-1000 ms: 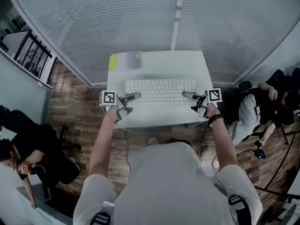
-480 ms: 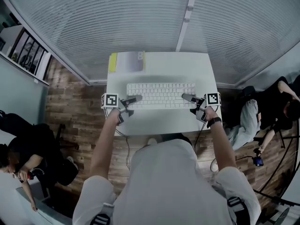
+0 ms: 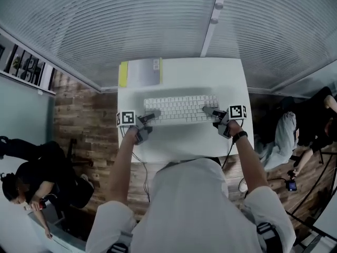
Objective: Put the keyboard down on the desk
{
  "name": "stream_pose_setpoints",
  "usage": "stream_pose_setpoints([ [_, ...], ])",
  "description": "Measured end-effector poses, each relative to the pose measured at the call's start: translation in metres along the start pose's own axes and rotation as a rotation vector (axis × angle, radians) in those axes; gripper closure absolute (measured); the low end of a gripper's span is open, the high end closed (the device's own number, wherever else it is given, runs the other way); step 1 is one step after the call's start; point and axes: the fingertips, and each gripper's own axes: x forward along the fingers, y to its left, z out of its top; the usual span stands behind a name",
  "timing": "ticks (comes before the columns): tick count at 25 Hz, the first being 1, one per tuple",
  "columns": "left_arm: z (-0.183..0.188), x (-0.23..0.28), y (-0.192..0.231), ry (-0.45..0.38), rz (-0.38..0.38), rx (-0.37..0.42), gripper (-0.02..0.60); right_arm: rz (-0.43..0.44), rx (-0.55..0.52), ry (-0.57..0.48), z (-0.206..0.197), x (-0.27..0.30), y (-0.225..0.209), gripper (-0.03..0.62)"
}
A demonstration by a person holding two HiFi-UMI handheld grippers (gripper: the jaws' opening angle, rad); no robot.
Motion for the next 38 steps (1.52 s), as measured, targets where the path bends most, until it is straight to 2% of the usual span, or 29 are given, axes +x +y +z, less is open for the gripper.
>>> stream_pose_setpoints([
  [2,-0.002,-0.001,-0.005,0.002,-0.004,-0.011,0.407,-0.033,-0.001,-0.014,0.001,-0.005,0.004,0.385],
  [6,-0.004,0.000,-0.006,0.000,-0.020,-0.031,0.407,-0.023,0.002,-0.028,0.000,-0.004,0.008,0.382],
  [14,-0.005,-0.002,-0.002,-0.004,-0.002,-0.064,0.407,-0.052,0.017,-0.018,0.001,-0.004,0.011,0.379],
  [22,-0.006,0.001,0.013,0.002,0.024,-0.133,0.403,-0.081,0.080,0.009,0.000,0.002,-0.004,0.378],
  [25,-0.005,0.000,0.014,-0.002,0.037,-0.158,0.403,-0.074,0.141,0.009,0.000,0.002,-0.007,0.376],
  [28,-0.006,0.000,0.015,-0.002,0.047,-0.193,0.399,-0.066,0.212,-0.037,0.004,-0.002,-0.013,0.376],
  [31,-0.010,0.000,0.015,-0.003,0.045,-0.255,0.406,-0.109,0.231,-0.103,0.012,-0.010,-0.017,0.376],
  [33,-0.010,-0.001,0.013,-0.006,0.043,-0.280,0.408,-0.144,0.192,-0.130,0.013,-0.018,-0.012,0.331],
  [36,-0.010,-0.001,0.013,-0.006,0.041,-0.289,0.410,-0.231,0.090,-0.194,0.007,-0.042,-0.008,0.297],
  [38,-0.009,-0.001,0.013,-0.004,0.041,-0.287,0.410,-0.256,0.071,-0.251,-0.003,-0.059,-0.004,0.284],
])
